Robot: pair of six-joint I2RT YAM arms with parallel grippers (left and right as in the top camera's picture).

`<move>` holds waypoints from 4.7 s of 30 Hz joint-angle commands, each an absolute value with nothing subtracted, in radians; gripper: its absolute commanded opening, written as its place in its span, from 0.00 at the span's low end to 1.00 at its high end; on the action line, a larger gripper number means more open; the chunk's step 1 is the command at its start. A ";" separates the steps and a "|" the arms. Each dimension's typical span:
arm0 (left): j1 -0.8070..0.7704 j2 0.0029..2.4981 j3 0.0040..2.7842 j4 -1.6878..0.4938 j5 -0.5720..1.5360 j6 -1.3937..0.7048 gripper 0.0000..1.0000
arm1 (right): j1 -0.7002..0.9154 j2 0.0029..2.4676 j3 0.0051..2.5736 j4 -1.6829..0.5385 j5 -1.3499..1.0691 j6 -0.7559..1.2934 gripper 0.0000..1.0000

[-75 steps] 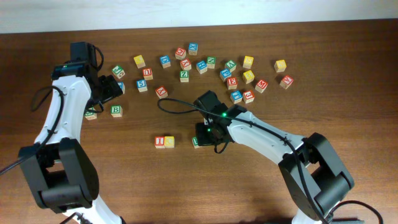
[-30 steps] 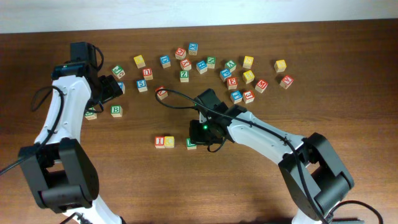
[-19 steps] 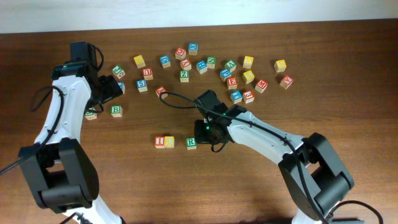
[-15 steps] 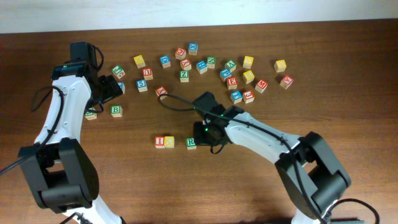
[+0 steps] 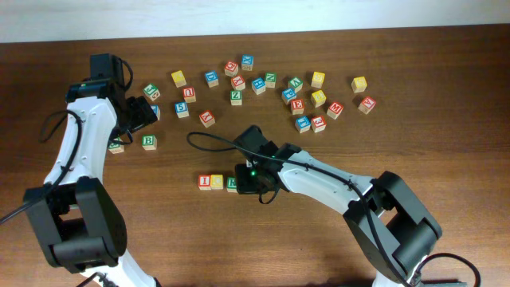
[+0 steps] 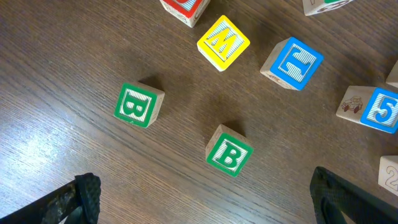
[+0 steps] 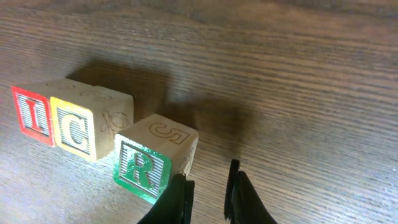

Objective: Spell out ICRA
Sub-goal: 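Push the green R block leftward toward the C block with right gripper, then nudge the R block flush against the C block with right fingers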

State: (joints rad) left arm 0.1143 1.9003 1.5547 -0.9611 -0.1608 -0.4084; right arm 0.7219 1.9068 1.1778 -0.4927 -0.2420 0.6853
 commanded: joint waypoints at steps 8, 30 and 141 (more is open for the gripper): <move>0.116 1.903 1.549 -0.962 -0.158 -0.406 0.99 | 0.726 1.916 1.174 -0.492 -0.199 0.690 0.13; 0.116 1.903 1.549 -0.962 -0.157 -0.406 0.99 | 0.746 1.916 1.174 -0.568 -0.404 0.689 0.04; 0.116 1.903 1.549 -0.962 -0.157 -0.406 0.99 | 0.713 1.927 1.294 -0.554 0.013 0.690 0.04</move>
